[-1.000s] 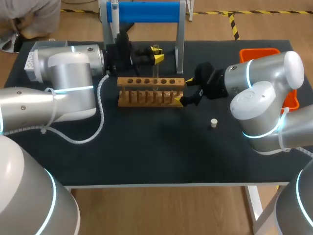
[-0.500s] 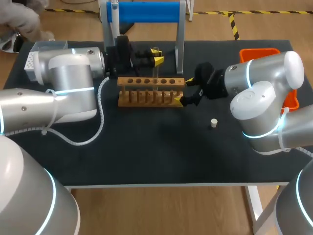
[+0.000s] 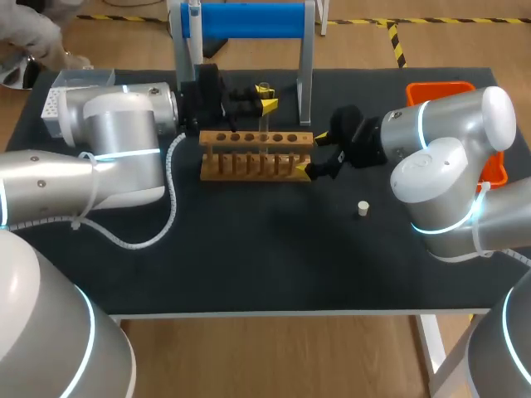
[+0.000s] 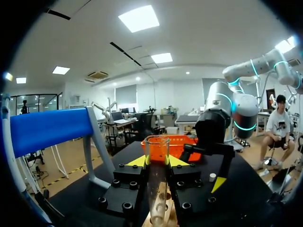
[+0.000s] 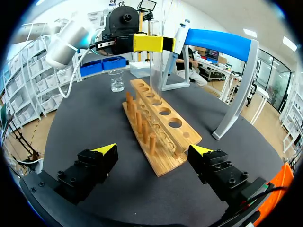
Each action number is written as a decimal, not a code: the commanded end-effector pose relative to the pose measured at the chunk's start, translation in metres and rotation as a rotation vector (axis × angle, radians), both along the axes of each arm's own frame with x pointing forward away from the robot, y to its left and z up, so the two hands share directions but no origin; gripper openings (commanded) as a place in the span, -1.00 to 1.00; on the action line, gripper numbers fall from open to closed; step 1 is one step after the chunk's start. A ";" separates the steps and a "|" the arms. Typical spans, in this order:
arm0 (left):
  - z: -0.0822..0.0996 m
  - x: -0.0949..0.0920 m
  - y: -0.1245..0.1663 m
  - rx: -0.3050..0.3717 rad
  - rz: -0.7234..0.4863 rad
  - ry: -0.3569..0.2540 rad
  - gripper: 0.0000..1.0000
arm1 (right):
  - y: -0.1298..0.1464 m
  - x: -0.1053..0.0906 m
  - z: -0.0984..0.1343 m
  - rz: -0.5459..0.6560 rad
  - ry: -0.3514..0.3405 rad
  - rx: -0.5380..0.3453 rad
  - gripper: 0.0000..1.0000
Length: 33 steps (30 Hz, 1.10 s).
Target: Invert the test tube, pick up the pipette, mount the tip to pipette, aspirate from beaker and dispense into the tube, eject the tip, return the pipette, and cap with the stopper.
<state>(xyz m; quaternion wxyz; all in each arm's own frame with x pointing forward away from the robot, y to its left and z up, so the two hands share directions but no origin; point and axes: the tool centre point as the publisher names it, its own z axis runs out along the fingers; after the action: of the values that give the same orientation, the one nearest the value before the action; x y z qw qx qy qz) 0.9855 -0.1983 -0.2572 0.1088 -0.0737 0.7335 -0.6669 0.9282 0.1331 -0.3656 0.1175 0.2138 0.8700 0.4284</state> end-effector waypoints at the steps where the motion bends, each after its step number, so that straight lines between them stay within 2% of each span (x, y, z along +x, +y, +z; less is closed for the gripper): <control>1: -0.005 0.000 -0.001 0.001 -0.001 0.000 -1.00 | -0.001 0.000 0.000 0.002 0.000 0.001 1.00; 32: -0.023 -0.002 -0.001 0.018 -0.012 -0.017 -1.00 | -0.001 0.000 0.000 0.002 0.000 0.001 1.00; 33: -0.022 -0.002 -0.001 0.022 -0.013 -0.010 -0.25 | -0.001 0.000 0.000 0.002 0.000 0.001 1.00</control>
<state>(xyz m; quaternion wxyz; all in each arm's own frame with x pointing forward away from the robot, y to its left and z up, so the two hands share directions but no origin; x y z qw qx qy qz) 0.9829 -0.1992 -0.2757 0.1115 -0.0645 0.7399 -0.6603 0.9282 0.1331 -0.3656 0.1175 0.2138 0.8700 0.4284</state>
